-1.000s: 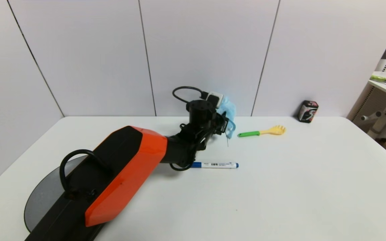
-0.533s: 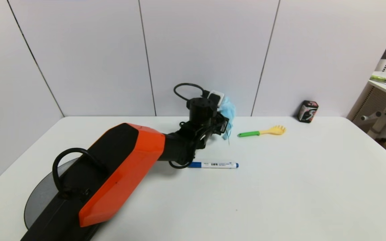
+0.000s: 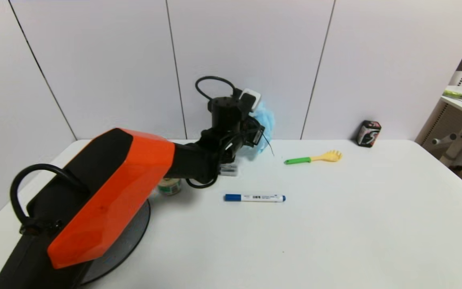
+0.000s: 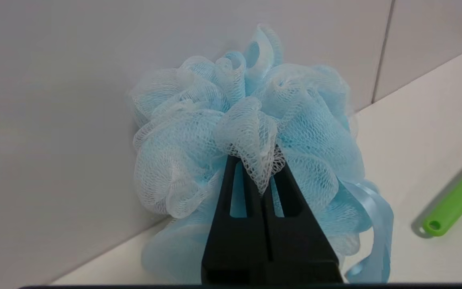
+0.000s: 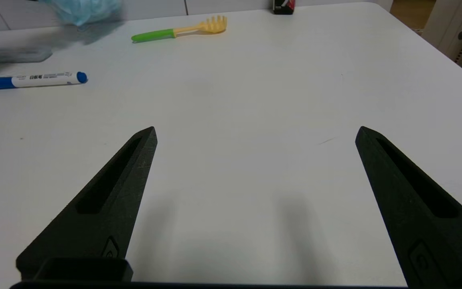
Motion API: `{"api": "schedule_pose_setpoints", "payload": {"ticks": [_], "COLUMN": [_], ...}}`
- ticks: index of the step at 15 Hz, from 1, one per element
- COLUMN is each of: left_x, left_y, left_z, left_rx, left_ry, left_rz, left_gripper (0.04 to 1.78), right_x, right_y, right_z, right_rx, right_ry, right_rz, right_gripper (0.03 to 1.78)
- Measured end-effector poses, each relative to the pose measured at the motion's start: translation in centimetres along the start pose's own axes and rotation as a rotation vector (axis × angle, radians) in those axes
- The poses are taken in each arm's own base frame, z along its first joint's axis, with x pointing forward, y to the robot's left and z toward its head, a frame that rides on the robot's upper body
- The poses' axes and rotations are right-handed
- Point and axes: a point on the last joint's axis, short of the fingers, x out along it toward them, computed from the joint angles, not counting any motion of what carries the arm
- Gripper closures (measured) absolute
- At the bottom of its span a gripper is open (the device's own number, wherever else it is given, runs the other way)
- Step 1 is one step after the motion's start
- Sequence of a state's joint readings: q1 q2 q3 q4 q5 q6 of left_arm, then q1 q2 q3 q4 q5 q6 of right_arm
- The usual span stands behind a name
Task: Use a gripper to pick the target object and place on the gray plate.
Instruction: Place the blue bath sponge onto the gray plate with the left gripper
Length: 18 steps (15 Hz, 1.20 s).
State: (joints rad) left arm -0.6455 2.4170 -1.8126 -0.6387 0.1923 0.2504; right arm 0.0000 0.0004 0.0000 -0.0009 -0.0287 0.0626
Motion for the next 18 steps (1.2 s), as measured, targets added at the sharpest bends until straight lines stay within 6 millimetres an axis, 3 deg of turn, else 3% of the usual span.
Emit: {"api": "schedule_pose_setpoints", "payload": {"ticks": [4,7,10,13,18], "left_x": [-2.4,-6.0,-11.4,-17.8,-27.2], "left_y": [3.9,7.7,11.1,14.3,16.0], "left_z": [3.3,5.5,6.7,6.6,4.3], "left_rx": [0.051,0.095,0.115,0.120,0.107], "left_ry": [-0.016,0.003,0.050,0.108,0.215], "left_rz": [0.057,0.113,0.169,0.247,0.350], "left_gripper": [1.77,1.77,1.77,1.77,1.77], "right_x": [0.0,0.0,0.0,0.0,0.0], "right_y": [0.0,0.0,0.0,0.0,0.0], "right_z": [0.0,0.0,0.0,0.0,0.0], "right_rx": [0.000,0.000,0.000,0.000,0.000], "right_ry": [0.000,0.000,0.000,0.000,0.000], "right_rz": [0.000,0.000,0.000,0.000,0.000], "right_gripper": [0.10,0.10,0.10,0.10,0.10]}}
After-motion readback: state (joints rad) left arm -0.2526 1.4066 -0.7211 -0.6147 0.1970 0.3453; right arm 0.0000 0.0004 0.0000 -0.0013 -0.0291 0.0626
